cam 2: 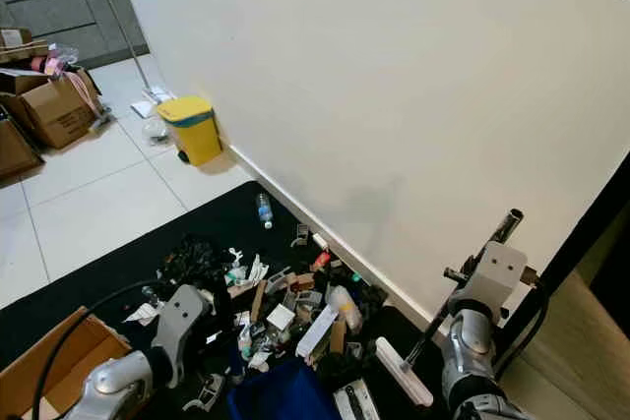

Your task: Sweep floor

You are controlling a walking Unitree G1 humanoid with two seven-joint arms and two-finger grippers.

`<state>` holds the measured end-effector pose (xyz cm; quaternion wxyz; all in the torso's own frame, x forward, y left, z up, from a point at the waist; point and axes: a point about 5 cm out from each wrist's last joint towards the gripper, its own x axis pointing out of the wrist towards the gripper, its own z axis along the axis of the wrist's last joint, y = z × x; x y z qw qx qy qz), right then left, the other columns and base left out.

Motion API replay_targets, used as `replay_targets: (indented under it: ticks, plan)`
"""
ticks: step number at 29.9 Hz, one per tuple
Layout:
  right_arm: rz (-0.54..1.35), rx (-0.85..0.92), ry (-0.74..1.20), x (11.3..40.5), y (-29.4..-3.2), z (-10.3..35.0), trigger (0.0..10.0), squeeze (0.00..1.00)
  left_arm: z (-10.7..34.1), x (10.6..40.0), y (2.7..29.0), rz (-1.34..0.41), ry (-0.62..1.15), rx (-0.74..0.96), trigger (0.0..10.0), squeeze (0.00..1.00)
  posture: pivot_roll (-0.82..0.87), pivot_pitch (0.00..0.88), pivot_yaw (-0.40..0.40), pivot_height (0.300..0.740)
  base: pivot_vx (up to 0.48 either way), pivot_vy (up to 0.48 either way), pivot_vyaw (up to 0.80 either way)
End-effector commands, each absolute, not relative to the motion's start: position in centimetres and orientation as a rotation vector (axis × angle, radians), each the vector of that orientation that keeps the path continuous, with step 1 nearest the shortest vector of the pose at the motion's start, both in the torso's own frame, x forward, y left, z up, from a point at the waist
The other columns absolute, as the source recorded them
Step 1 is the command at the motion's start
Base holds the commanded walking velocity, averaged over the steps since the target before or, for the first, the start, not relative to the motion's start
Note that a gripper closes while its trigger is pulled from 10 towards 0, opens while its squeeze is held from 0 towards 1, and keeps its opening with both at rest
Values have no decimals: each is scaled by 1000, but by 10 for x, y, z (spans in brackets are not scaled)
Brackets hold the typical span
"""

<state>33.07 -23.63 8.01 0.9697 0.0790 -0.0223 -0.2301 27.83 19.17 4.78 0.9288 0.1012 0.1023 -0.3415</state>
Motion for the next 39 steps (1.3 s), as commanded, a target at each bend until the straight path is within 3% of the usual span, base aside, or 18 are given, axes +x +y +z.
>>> replay_targets:
  ticks: [1, 10, 15, 39]
  plan:
    - [-452, 146, -91, 332, -236, 86, 10000, 0, 51, 280, 193, -657, 171, 178, 10000, 0, 74, 77, 25, 740, 0, 0, 0]
    - [-405, 105, -93, 335, -238, 92, 10000, 0, 47, 272, 196, -662, 174, 202, 10000, 0, 63, 54, -21, 740, 0, 0, 0]
    - [-381, 100, -93, 339, -233, 94, 10000, 0, 46, 263, 211, -659, 189, 235, 10000, 0, 70, 31, -38, 740, 0, 0, 0]
    - [-392, 141, -86, 336, -224, 87, 10000, 0, 46, 265, 197, -675, 177, 209, 10000, 0, 80, 14, 20, 740, 0, 0, 0]
